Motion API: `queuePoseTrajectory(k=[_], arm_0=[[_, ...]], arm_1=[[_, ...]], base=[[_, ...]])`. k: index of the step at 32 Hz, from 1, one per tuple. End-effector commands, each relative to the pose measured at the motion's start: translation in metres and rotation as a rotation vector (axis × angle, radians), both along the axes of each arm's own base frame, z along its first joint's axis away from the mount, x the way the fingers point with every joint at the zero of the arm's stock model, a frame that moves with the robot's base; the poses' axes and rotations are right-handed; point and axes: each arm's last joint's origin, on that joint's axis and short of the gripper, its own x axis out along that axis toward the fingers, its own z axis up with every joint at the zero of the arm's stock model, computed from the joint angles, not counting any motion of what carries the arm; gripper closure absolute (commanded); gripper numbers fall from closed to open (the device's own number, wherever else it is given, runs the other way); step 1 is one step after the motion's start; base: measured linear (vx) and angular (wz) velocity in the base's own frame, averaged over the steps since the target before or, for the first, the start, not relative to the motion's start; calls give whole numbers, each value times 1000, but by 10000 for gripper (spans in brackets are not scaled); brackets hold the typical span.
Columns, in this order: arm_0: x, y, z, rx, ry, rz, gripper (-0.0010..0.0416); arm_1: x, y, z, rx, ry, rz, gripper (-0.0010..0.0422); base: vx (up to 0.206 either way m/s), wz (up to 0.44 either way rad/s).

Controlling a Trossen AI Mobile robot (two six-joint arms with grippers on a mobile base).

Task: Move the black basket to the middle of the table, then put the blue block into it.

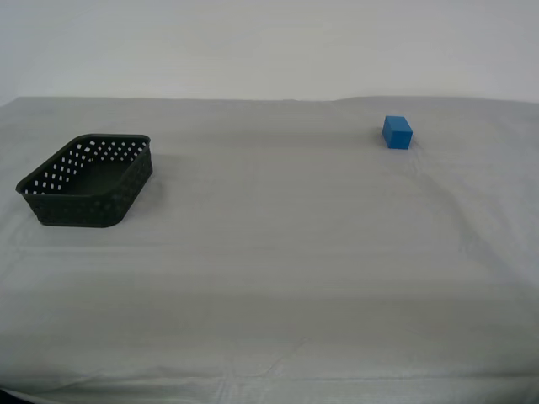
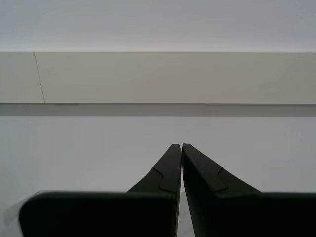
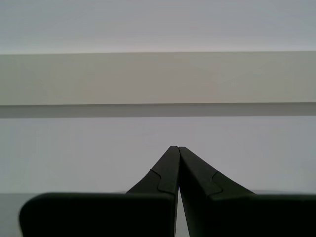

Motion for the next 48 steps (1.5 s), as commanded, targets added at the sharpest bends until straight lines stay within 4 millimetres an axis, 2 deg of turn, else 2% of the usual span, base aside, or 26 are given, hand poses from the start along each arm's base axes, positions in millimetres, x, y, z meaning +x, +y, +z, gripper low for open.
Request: queuePoseTrajectory(k=[1,36,39,43,48], arm_0=[[0,0,0,1,3,-1,405],[0,0,-2,1,22,0,405],[0,0,-5,2,57,0,406],[0,0,-12,6,132,1,405],[0,0,-22,65,236,-1,405]], arm_1=[[0,0,0,-1,6,-1,412],[0,0,1,-7,5,-2,412],[3,0,0,-45,93,-4,412],[7,0,-1,-48,379,4,412],[11,0,3,-34,541,10,412]], base=[[0,0],[0,0],[0,0],[0,0],[0,0]])
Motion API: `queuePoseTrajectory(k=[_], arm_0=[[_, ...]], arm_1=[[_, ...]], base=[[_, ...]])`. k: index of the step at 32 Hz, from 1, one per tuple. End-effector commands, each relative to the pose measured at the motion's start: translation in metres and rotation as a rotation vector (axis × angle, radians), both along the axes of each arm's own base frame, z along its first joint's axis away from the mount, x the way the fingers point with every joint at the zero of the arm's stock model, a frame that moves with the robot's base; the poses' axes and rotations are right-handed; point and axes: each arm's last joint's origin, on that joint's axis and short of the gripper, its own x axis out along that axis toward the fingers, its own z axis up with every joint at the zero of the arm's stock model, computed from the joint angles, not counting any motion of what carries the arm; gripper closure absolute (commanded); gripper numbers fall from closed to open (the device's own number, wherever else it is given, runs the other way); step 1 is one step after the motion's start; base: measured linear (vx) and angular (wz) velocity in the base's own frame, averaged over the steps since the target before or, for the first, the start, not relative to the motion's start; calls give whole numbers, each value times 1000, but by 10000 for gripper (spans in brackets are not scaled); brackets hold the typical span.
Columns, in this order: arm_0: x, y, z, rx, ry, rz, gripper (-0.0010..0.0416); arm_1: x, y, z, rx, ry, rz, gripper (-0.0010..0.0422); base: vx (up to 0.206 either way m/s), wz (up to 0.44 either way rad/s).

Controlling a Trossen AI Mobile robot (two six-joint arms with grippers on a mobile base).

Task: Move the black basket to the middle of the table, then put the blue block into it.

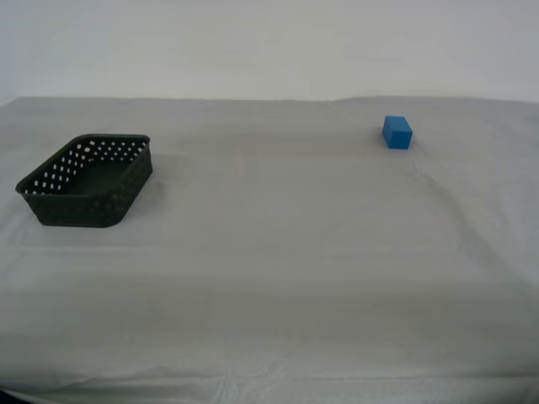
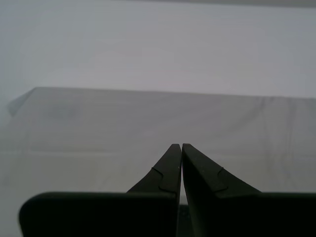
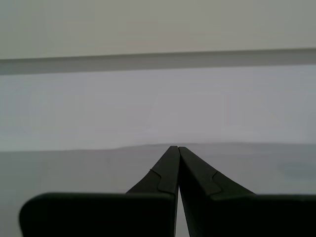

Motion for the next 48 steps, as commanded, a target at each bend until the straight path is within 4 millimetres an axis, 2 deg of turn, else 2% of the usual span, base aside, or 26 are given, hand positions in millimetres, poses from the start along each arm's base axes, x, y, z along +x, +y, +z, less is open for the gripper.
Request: queuePoseTrajectory(k=[1,6,10,12,16,21,28,34,41,48], arm_0=[[-1,0,-6,58,68,-7,406],[-2,0,-13,85,143,-14,406],[-3,0,-18,86,190,-16,404],[-4,0,-20,86,209,-17,403],[-5,0,-22,86,232,-18,400],[-4,0,-22,100,235,-21,350],[-3,0,-24,124,243,-27,254],[-3,0,-24,123,243,-27,184],[-3,0,-24,123,242,-27,126],[-3,0,-24,123,242,-27,114]], arm_1=[[2,0,3,11,69,2,412],[3,1,1,70,142,-3,412],[0,5,-4,111,207,67,407],[-1,6,-8,118,244,78,393],[4,8,-26,120,367,81,335],[21,9,-60,115,524,63,259],[43,10,-103,111,643,54,201],[53,11,-135,112,740,50,178],[63,12,-167,120,780,42,172],[69,13,-186,131,812,44,211]], base=[[0,0],[0,0],[0,0],[0,0],[0,0],[0,0],[0,0],[0,0],[0,0],[0,0]])
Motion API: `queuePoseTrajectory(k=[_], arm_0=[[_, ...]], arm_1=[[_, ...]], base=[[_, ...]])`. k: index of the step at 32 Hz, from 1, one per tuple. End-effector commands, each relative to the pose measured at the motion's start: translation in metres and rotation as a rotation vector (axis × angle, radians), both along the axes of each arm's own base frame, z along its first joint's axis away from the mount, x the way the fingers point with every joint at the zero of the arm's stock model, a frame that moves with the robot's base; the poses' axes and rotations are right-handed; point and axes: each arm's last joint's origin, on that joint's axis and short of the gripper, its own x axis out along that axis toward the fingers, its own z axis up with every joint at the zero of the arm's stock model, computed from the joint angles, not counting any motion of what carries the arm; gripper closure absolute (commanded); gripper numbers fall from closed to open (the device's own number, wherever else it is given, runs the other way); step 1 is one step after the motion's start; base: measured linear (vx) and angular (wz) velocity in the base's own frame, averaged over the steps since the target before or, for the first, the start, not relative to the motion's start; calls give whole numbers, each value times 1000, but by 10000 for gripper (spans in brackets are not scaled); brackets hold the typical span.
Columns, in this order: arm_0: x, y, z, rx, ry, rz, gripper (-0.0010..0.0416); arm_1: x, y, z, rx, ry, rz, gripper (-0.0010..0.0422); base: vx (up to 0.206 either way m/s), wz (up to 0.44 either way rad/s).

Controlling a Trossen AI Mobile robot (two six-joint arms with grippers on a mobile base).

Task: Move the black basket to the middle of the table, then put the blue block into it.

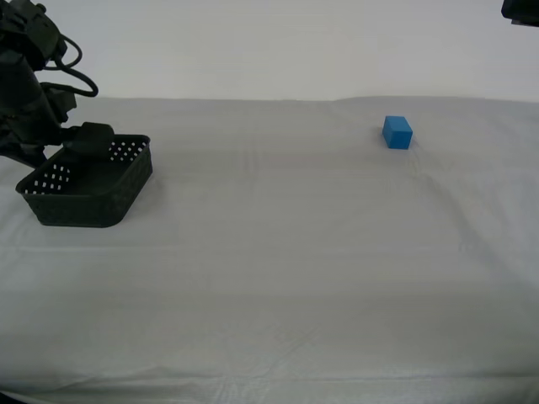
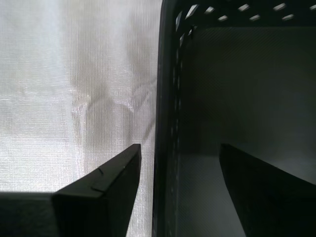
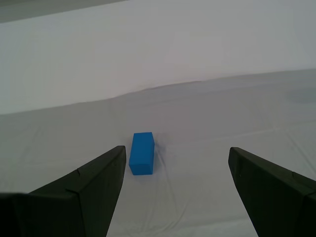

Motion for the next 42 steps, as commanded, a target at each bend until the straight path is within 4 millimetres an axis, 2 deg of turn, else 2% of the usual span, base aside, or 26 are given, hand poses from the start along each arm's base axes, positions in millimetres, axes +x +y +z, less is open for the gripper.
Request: queuePoseTrajectory(k=[1,9,12,17,22,23,26,31,34,38,42], arm_0=[[0,0,1,2,-4,-1,116],[0,0,1,2,-4,-1,150],[0,0,1,2,-5,-1,166],[0,0,1,2,-9,-1,188],[0,0,1,2,-10,-1,215],[0,0,1,2,-10,0,219],[0,0,1,2,-10,-1,227],[0,0,1,2,-10,0,244],[0,0,1,2,-9,0,258],[0,0,1,2,-10,0,257],[0,0,1,3,-10,-1,241]], arm_1=[[3,1,-8,4,24,-2,219],[13,1,-6,-8,7,-2,272],[14,1,-5,-9,4,-2,313],[13,1,-6,-10,13,-2,411],[12,0,-22,-36,69,10,412],[11,-2,-25,-87,80,11,414],[13,-4,-23,-176,69,40,413],[19,-12,-8,-358,67,54,413],[26,-22,13,-367,27,23,413],[33,-42,59,-385,-46,-16,413],[35,-61,77,-408,-65,-33,413]], base=[[0,0],[0,0],[0,0],[0,0],[0,0],[0,0],[0,0],[0,0],[0,0],[0,0],[0,0]])
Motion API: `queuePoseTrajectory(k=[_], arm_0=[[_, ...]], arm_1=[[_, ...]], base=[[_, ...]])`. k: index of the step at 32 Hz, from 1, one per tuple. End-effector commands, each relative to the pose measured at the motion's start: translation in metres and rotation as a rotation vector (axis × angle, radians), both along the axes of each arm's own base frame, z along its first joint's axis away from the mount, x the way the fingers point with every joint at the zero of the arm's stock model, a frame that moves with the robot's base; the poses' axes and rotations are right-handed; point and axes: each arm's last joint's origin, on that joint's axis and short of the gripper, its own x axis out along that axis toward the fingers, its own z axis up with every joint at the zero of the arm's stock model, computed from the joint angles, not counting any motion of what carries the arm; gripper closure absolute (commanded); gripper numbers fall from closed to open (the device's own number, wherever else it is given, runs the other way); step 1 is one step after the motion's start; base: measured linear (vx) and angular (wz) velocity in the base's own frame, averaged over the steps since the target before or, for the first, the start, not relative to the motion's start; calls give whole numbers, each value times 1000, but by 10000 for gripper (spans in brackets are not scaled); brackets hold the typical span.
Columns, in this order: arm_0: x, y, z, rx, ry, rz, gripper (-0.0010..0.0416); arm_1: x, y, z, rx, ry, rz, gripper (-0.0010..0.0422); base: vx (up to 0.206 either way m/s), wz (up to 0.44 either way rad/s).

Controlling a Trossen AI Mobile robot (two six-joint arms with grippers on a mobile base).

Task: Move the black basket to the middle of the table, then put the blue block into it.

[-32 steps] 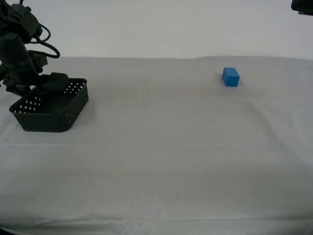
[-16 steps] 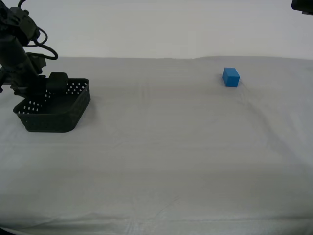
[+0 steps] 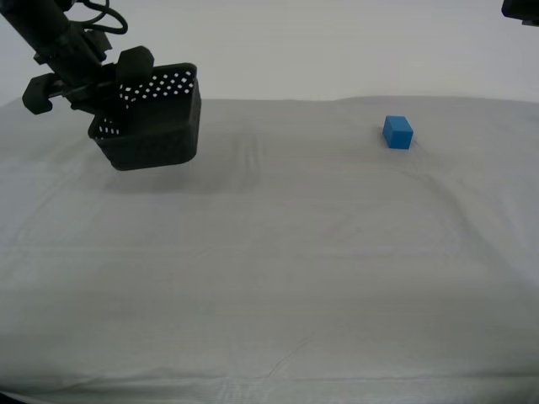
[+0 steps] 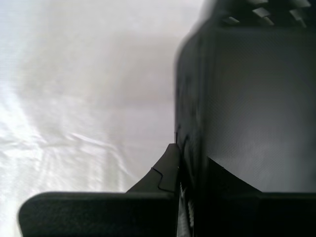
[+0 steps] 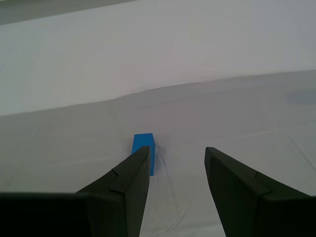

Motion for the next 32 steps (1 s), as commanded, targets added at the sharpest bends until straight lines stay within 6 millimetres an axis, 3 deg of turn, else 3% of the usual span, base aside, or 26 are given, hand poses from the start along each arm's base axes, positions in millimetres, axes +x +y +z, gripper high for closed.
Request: queuePoseTrajectory(k=[1,11,21,24,28,32], arm_0=[[0,0,0,3,-3,-2,237],[0,0,1,3,-4,-1,194],[0,0,1,5,-3,-1,183],[0,0,0,6,-3,-1,201],[0,1,0,6,0,0,231],[0,1,0,6,-1,1,249]], arm_1=[[1,-17,10,-26,-15,-5,413],[-13,-92,14,-38,-68,-94,413],[-22,-126,16,-99,-84,-114,413],[-14,-140,8,-129,-46,-159,413],[15,-167,-6,-110,-24,-210,412],[29,-174,-16,-69,20,-247,412]], base=[[0,0],[0,0],[0,0],[0,0],[0,0],[0,0]])
